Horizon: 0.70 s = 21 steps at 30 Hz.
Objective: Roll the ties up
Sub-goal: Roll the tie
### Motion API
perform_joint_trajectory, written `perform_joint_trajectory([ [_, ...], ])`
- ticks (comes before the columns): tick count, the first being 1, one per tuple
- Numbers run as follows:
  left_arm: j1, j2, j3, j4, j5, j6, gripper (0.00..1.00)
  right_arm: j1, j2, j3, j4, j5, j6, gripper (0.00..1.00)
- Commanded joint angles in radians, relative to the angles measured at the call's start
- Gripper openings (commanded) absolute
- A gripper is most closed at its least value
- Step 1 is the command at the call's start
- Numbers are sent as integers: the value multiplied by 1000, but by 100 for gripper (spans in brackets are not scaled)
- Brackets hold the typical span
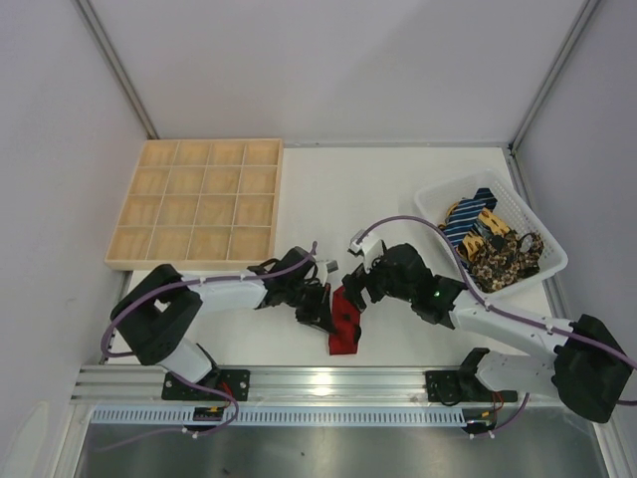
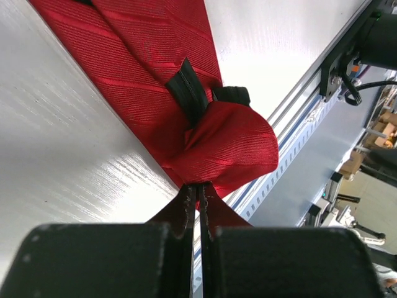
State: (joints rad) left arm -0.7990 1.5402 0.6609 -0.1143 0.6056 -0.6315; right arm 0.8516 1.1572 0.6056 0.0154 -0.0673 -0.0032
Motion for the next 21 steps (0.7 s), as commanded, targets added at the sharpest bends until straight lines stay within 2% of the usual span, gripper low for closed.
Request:
perform_joint_trajectory([
  [1, 12, 17, 57, -87, 3, 68, 0, -9, -56, 51, -61, -4, -37, 99],
  [3, 12, 26, 69, -113, 3, 88, 0, -28, -77, 46, -74, -57, 47, 100],
  [4, 12, 35, 77, -119, 8, 102, 0, -40, -89, 37, -74, -154, 74, 100],
  [7, 12, 50, 83, -128, 19, 122, 0, -92, -128, 3, -65, -320, 271, 100],
  [10, 12, 55, 88, -133, 20, 128, 0, -141, -140, -50, 25, -512, 390, 100],
  [11, 14, 57, 89, -133, 20, 130, 0, -141, -158, -67, 43, -505, 423, 100],
  [13, 14, 60, 94, -134, 19, 130, 0, -140, -175, -124, 103, -519, 485, 88],
  [15, 12, 60, 97, -133, 19, 131, 0, -140, -182, -145, 103, -519, 508, 69],
  [16, 12, 60, 100, -131, 19, 131, 0, -141, -182, -168, 100, -519, 509, 47],
  [17, 14, 63, 101, -133, 20, 133, 0, -135, -182, -178, 95, -516, 512, 43],
  [18, 12, 63, 106, -134, 20, 133, 0, -129, -183, -193, 93, -484, 522, 44],
  [20, 12, 66, 111, -137, 22, 135, 0, -120, -186, -243, 136, -467, 555, 58],
  [21, 14, 67, 112, -137, 22, 138, 1, -115, -189, -259, 153, -462, 566, 77],
])
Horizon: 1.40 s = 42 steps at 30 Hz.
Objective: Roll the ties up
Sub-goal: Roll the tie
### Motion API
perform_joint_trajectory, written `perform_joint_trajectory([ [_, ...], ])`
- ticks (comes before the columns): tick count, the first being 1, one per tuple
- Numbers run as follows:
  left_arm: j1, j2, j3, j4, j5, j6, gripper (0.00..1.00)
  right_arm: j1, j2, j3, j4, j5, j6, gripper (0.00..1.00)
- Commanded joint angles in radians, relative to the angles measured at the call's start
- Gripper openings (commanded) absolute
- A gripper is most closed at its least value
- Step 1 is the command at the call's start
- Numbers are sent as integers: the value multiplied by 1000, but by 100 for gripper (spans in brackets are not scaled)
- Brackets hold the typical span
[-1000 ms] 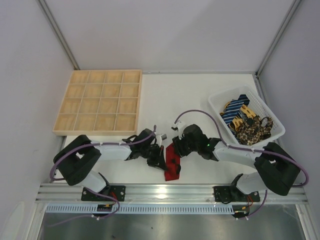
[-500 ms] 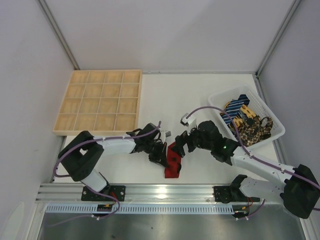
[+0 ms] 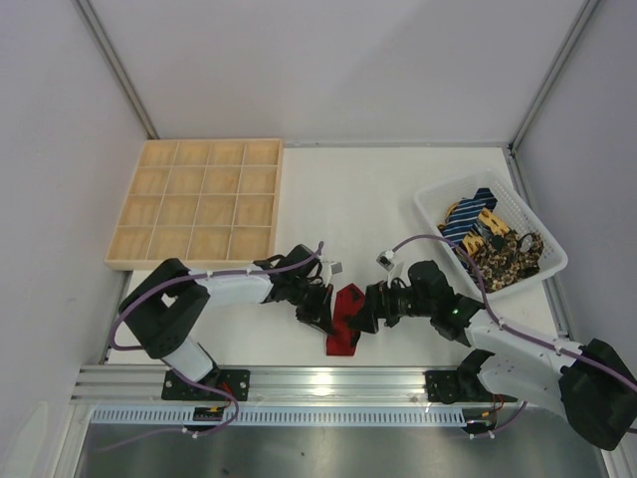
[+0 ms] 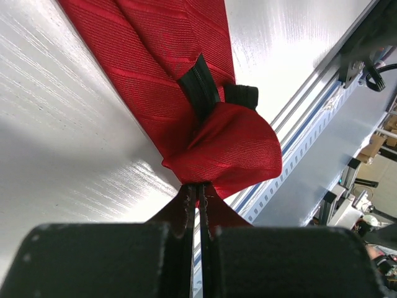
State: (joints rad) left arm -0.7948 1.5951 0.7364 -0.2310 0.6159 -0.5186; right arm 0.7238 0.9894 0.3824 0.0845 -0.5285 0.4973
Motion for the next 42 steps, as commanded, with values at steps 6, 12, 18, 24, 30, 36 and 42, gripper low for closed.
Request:
perform_joint_trajectory([
  [6, 8, 9, 52, -30, 18, 28, 0, 31, 32, -56, 141, 19, 95, 99],
  [12, 9, 3, 58, -44, 21, 35, 0, 74, 61, -72, 178, 96, 95, 100],
  [18, 9, -3, 63, -45, 31, 43, 1, 77, 106, -86, 222, 93, 99, 78],
  [24, 8, 5, 80, -65, 39, 58, 0, 78, 201, -77, 276, 68, 103, 68],
  [30, 9, 15, 89, -77, 47, 75, 0, 83, 232, -73, 265, 74, 95, 66],
  [36, 8, 19, 93, -83, 54, 88, 0, 80, 259, -76, 273, 82, 90, 45],
  [42, 8, 25, 100, -88, 56, 98, 0, 77, 302, -66, 300, 55, 96, 27],
])
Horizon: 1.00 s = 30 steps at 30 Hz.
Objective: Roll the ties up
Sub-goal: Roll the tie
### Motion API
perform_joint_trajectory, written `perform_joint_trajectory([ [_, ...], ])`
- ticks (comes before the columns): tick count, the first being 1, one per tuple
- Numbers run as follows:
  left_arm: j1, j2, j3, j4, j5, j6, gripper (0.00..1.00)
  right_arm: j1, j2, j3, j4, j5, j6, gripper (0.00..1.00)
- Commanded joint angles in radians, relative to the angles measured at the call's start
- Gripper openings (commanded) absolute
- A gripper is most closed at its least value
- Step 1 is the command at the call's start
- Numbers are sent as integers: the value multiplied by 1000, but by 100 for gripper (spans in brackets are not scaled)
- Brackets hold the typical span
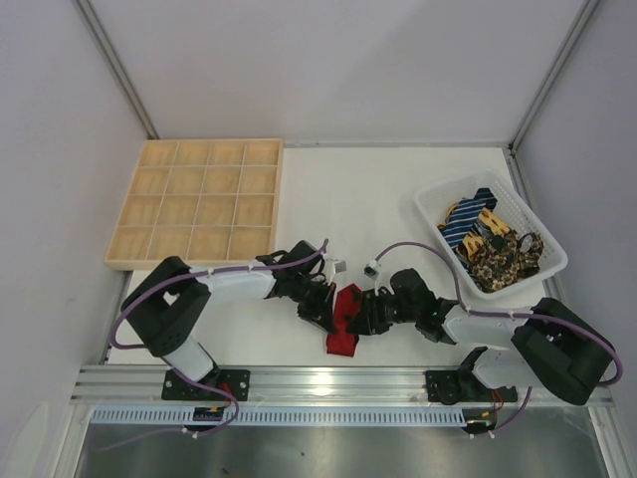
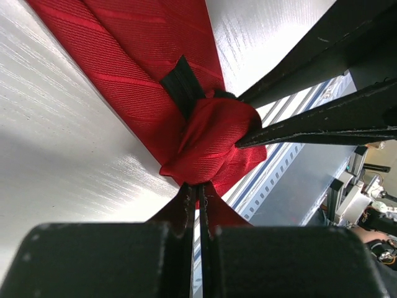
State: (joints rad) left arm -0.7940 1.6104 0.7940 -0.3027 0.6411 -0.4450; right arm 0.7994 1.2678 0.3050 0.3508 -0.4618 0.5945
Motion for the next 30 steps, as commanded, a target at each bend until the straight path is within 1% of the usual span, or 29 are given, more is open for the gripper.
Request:
perform_joint_trajectory([
  [1, 7, 13, 45, -18, 31, 26, 1, 0, 28, 9, 37, -12, 2, 26],
  [3, 9, 23, 48, -16, 26, 29, 4, -2, 34, 8, 43, -8, 8, 25],
  [6, 7, 29, 54, -9, 17, 31, 13, -12, 33, 2, 31, 5, 22, 13],
  [8, 7, 29, 60, -10, 3, 31, 21, -17, 30, -9, 37, 5, 34, 8],
  [9, 7, 26, 62, -4, 3, 31, 23, -17, 25, -12, 40, 5, 39, 7],
  [10, 7, 28, 62, -3, 3, 29, 28, -17, 22, -14, 40, 6, 41, 7],
  [13, 7, 22, 60, 13, 11, 23, 36, -19, 12, -21, 39, 8, 45, 7],
  [16, 7, 13, 53, 22, 14, 17, 40, -19, 2, -24, 33, 14, 48, 6],
  [22, 7, -21, 36, 27, 12, -3, 42, -16, -30, -20, 10, 32, 60, 3],
  [25, 9, -30, 24, 43, 15, -23, 40, -6, -42, -17, 13, 44, 74, 3],
  [26, 7, -29, 17, 53, 17, -27, 38, -3, -42, -14, 10, 51, 79, 4],
  [29, 6, -23, 11, 65, 28, -40, 28, 6, -28, 0, 5, 55, 82, 5],
  [30, 6, -21, 10, 69, 29, -43, 21, 7, -25, 3, 7, 52, 88, 6],
])
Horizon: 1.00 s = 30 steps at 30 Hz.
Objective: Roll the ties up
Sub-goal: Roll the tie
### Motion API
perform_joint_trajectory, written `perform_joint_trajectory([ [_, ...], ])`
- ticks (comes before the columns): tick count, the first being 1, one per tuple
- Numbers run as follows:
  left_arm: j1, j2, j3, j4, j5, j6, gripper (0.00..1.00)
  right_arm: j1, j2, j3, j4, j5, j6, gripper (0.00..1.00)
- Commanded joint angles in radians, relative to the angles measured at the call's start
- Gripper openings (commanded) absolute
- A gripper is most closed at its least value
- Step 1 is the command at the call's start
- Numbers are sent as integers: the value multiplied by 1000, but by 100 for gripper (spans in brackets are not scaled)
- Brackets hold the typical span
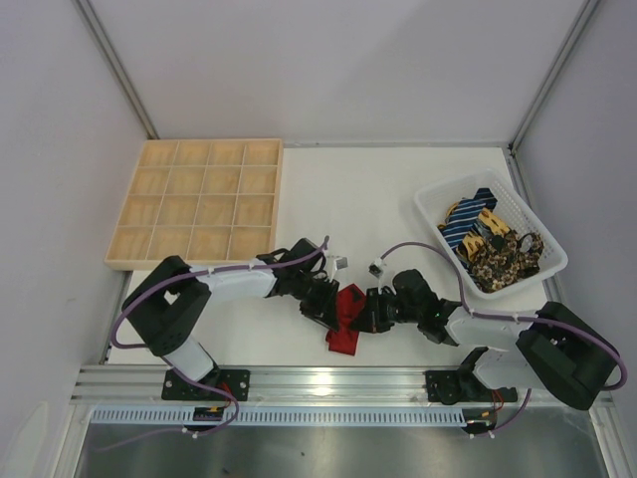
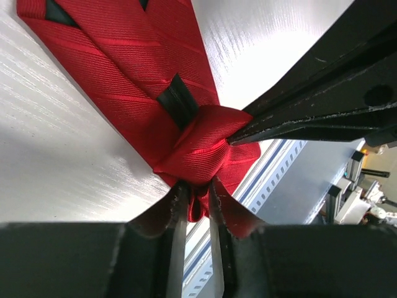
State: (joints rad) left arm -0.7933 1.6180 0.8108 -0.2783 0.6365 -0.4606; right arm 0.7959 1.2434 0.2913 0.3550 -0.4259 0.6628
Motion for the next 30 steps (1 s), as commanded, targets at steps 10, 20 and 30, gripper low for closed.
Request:
perform_joint_trajectory([
  [10, 5, -12, -28, 59, 35, -35, 0, 31, -5, 49, -48, 27, -24, 21],
  [20, 6, 13, 10, -42, 32, -1, 0, 91, -231, 227, -462, 309, -363, 91],
  [30, 6, 66, 62, -99, 83, -19, 0, 474, -259, 293, -559, 701, -629, 100],
])
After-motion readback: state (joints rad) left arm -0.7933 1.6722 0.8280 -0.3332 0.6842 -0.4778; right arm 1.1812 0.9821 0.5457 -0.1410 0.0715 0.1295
